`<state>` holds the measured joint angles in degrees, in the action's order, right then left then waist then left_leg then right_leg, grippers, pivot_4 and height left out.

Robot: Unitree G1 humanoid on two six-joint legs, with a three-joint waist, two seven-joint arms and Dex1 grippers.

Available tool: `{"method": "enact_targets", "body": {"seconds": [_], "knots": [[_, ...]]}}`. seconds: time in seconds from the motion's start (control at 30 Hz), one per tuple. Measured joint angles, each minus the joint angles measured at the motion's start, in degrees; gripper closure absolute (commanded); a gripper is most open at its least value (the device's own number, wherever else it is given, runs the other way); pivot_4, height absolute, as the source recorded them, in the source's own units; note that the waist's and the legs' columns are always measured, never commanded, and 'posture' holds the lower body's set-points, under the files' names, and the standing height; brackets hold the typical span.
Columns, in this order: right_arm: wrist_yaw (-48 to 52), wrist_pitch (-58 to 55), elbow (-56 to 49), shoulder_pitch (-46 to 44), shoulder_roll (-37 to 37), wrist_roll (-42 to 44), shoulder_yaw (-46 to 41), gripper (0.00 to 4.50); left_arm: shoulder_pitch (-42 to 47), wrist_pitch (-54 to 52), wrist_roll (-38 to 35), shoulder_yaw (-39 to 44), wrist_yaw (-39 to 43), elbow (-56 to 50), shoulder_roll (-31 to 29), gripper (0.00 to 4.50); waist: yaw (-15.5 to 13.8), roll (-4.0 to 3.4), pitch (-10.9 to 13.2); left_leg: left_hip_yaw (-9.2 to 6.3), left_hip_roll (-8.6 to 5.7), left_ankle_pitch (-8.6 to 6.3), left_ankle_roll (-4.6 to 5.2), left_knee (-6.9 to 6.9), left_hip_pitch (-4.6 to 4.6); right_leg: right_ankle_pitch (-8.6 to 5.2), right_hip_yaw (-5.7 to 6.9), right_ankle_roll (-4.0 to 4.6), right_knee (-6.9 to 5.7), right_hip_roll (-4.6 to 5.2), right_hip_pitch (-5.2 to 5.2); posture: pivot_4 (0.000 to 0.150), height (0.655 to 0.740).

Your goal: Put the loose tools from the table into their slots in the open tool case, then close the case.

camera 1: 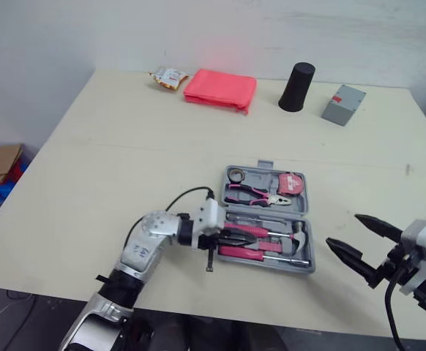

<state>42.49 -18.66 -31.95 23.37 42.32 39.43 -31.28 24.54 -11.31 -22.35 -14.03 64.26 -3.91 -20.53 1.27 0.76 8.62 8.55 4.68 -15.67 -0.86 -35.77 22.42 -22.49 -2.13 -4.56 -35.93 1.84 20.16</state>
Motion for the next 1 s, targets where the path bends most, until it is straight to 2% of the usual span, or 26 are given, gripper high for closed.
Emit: {"method": "enact_targets", "body": {"seconds": [0.1,0.23,0.27,0.5,0.73,1.0], "knots": [[1.4,0.5,4.5,-1.7,2.0,-4.4,2.0,2.23,0.2,-1.5,-0.7,4.4,-0.6,-1.5,-4.9,4.50,0.2,0.07,0.1,0.01,0.04,-0.09,-0.06,-0.07,-0.03,-0.10,-0.09,-0.12,-0.01,-0.10,0.00,0.150,0.7400],[3.6,5.3,15.8,-6.5,4.3,-13.9,8.7,4.23,0.5,-0.1,4.7,6.3,-6.0,6.6,-6.6,4.50,0.3,0.10,0.5,0.16,-0.01,-0.09,0.11,-0.34,-0.15,0.00,-0.25,-0.29,-0.13,-0.09,-0.10,0.150,0.7400],[4.5,6.6,18.4,-7.4,4.9,-16.0,10.2,4.43,0.8,0.1,6.0,6.3,-7.6,8.7,-6.5,4.50,0.3,0.16,0.7,0.19,-0.04,-0.06,0.18,-0.38,-0.16,0.06,-0.27,-0.36,-0.14,-0.06,-0.13,0.150,0.7400],[8.3,13.8,30.7,-19.5,4.5,-24.0,20.1,4.43,3.4,0.3,13.6,3.4,-14.9,18.2,-1.7,4.50,0.3,0.35,0.9,0.45,0.00,0.01,0.26,-0.47,-0.17,0.28,-0.44,-0.47,-0.20,-0.07,-0.06,0.150,0.7400],[7.7,14.5,33.0,-27.4,-0.2,-26.2,25.3,4.43,5.0,-0.7,16.2,2.4,-18.6,19.2,2.1,4.50,0.3,0.37,0.9,0.80,0.10,0.10,0.11,-0.61,-0.18,0.25,-0.79,-0.43,-0.84,-0.17,0.37,0.150,0.7400],[6.7,15.6,35.7,-31.8,-3.4,-30.2,28.7,4.43,4.5,-1.3,16.5,4.3,-20.4,19.7,1.8,4.50,1.2,0.52,1.0,1.10,0.12,0.22,0.16,-0.79,-0.48,0.32,-1.11,-0.38,-1.40,-0.17,0.39,0.150,0.7400]]}}
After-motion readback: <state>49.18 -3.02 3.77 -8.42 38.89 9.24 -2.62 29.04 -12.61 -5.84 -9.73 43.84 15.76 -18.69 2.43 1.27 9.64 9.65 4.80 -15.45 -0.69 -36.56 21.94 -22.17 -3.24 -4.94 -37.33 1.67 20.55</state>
